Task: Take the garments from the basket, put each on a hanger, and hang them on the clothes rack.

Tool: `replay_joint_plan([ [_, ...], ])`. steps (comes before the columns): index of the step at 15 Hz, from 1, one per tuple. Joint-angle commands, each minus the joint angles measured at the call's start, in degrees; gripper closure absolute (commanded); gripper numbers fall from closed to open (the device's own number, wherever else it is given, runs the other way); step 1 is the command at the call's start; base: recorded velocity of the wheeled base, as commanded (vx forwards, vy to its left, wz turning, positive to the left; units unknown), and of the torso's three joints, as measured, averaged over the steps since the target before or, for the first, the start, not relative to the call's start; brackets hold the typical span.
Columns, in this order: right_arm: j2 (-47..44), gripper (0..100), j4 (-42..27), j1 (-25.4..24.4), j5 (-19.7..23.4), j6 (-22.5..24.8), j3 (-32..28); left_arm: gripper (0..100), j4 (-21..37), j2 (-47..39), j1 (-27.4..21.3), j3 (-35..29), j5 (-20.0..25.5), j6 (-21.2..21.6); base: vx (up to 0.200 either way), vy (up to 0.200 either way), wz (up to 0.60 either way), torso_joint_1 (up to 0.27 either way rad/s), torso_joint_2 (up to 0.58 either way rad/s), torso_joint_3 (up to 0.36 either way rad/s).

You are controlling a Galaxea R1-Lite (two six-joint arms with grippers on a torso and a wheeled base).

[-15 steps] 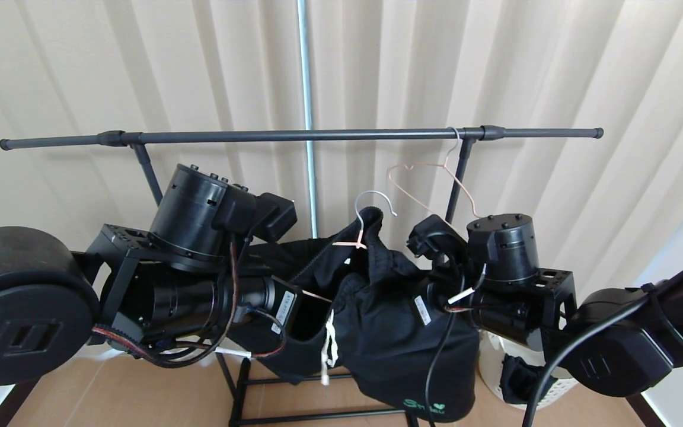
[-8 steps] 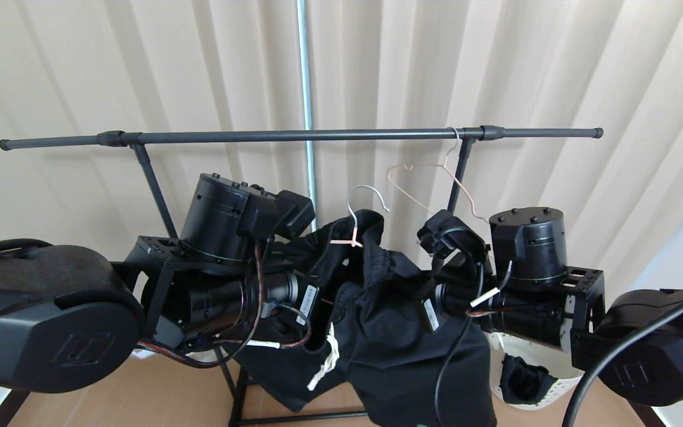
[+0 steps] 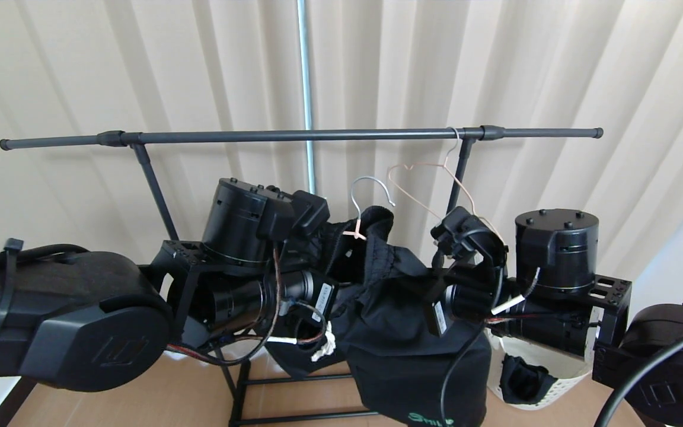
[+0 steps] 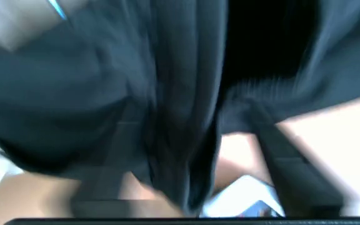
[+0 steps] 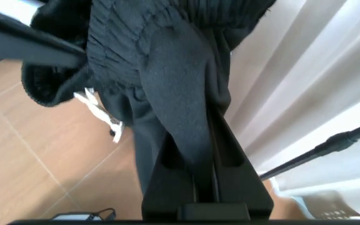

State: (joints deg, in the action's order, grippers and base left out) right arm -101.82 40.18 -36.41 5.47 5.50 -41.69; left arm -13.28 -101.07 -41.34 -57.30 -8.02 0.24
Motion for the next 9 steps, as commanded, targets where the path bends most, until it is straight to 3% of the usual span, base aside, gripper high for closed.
replay_joint_plan([
  [1,0.2,100,0.7,-0.1,0.8,0.0,0.9,0,-1.1,-0.9,-0.5,0.3,-0.1,0.0,0.000,0.000,0.00,0.000,0.00,0.000],
  [4,0.1,100,1.4,0.0,0.8,0.1,1.1,0,-1.1,0.6,-1.7,1.8,-0.1,0.1,0.000,0.000,0.00,0.000,0.00,0.000],
  [9,0.0,100,1.4,1.3,2.0,0.3,0.9,0,-1.1,11.9,-1.0,10.8,0.2,2.4,0.000,0.000,0.00,0.000,0.00,0.000],
])
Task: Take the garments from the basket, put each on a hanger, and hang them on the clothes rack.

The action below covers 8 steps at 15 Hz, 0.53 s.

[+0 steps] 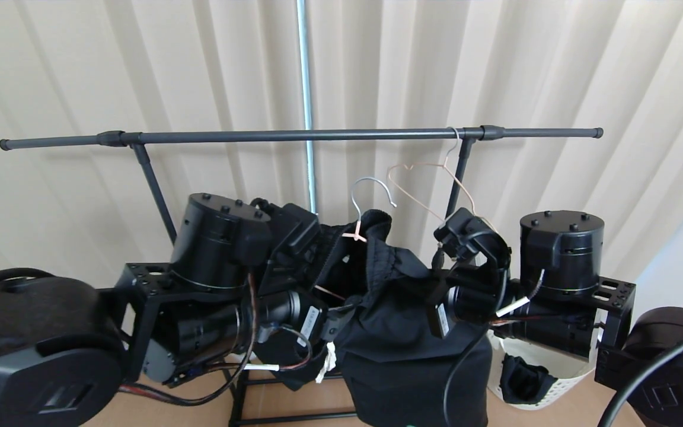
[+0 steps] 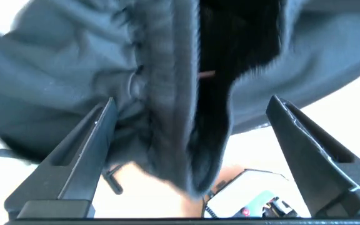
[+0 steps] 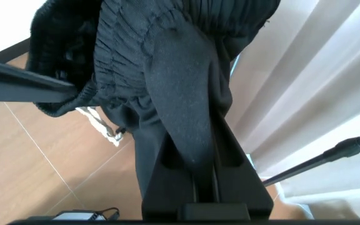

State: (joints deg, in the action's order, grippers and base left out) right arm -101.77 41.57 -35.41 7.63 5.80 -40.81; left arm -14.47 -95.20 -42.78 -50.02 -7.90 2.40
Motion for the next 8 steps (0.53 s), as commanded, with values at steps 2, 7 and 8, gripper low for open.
replay_joint_plan([
  [2,-0.3,100,-0.1,1.2,1.8,0.3,0.3,0,0.0,9.2,1.1,5.8,0.2,0.3,0.000,0.000,0.00,0.000,0.00,0.000],
  [7,-0.1,100,-0.2,2.8,9.1,9.0,4.3,0,0.1,15.4,11.3,9.6,7.5,14.3,0.000,0.000,0.00,0.000,0.00,0.000],
  [8,-0.1,100,-0.2,2.9,9.8,10.0,5.0,0,0.1,15.1,14.4,9.2,13.8,19.8,0.000,0.000,0.00,0.000,0.00,0.000],
])
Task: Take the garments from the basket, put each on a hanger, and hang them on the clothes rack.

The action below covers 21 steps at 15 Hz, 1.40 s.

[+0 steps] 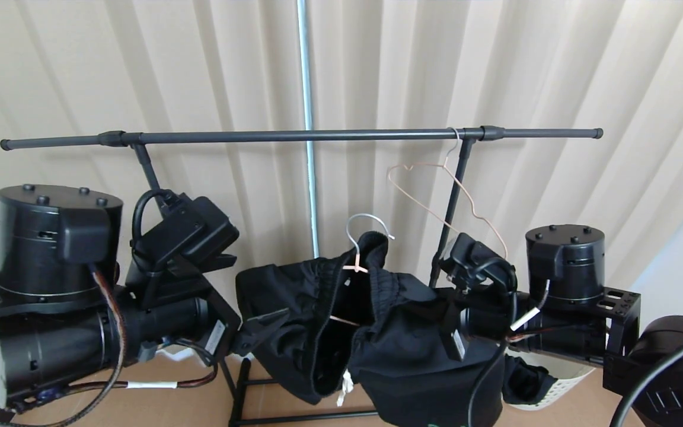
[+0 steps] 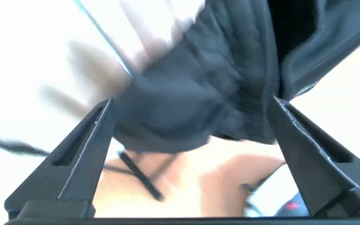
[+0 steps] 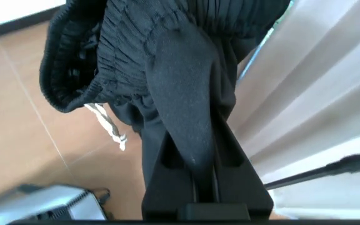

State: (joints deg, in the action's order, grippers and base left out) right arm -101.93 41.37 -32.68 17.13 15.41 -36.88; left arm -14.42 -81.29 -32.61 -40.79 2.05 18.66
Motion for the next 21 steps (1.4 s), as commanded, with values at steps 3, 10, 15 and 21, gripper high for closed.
replay_joint_plan([
  [3,0.4,100,0.0,0.1,3.4,0.9,1.9,0,-0.2,-1.9,5.7,-1.5,14.8,10.2,0.000,0.000,0.00,0.000,0.00,0.000],
  [10,1.7,100,-0.2,0.1,8.9,0.9,3.3,0,-5.4,-14.8,5.5,-5.9,25.6,21.6,0.000,0.000,0.00,0.000,0.00,0.000],
  [15,2.4,100,-0.1,0.1,10.6,0.9,3.7,0,-5.4,-18.0,6.2,-5.9,27.7,24.4,0.000,0.000,0.00,0.000,0.00,0.000],
  [21,4.2,100,-0.1,0.1,11.5,0.9,4.1,0,-5.4,-16.8,12.0,-4.5,27.9,24.3,0.000,0.000,0.00,0.000,0.00,0.000],
])
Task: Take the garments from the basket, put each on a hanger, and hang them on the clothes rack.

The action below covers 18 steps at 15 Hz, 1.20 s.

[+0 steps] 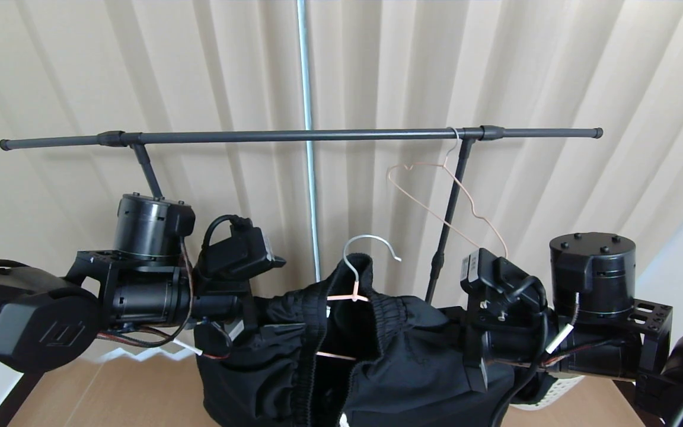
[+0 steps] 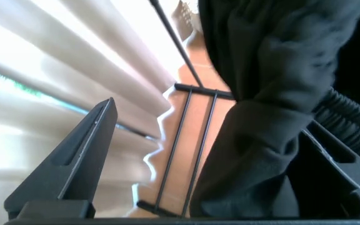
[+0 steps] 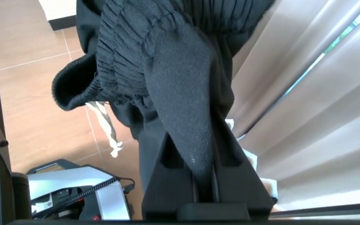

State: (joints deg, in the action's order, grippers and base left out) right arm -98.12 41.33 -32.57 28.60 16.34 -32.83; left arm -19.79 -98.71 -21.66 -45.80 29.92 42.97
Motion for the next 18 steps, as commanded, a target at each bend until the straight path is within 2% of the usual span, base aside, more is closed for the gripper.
replay_joint_plan([
  [1,0.3,100,0.0,0.1,0.1,0.0,0.0,0,0.0,0.7,1.5,0.8,0.1,0.0,0.000,0.000,0.00,0.000,0.00,0.000],
  [7,-0.1,100,0.2,0.0,1.5,0.3,0.0,0,-0.1,0.9,0.8,2.6,1.5,0.1,0.000,0.000,0.00,0.000,0.00,0.000],
  [8,-0.1,100,0.1,0.0,1.5,0.3,0.0,100,-0.1,1.1,0.7,3.2,1.7,0.2,0.000,0.000,0.00,0.000,0.00,0.000],
  [14,-0.6,100,0.2,0.0,1.7,0.1,-0.2,100,-0.1,4.1,-2.2,5.8,1.7,0.1,0.000,0.000,0.00,0.000,0.00,0.000],
  [18,-1.2,100,0.3,0.0,1.4,-0.1,-0.6,100,-0.1,4.7,-2.4,5.9,1.7,0.0,0.000,0.000,0.00,0.000,0.00,0.000],
])
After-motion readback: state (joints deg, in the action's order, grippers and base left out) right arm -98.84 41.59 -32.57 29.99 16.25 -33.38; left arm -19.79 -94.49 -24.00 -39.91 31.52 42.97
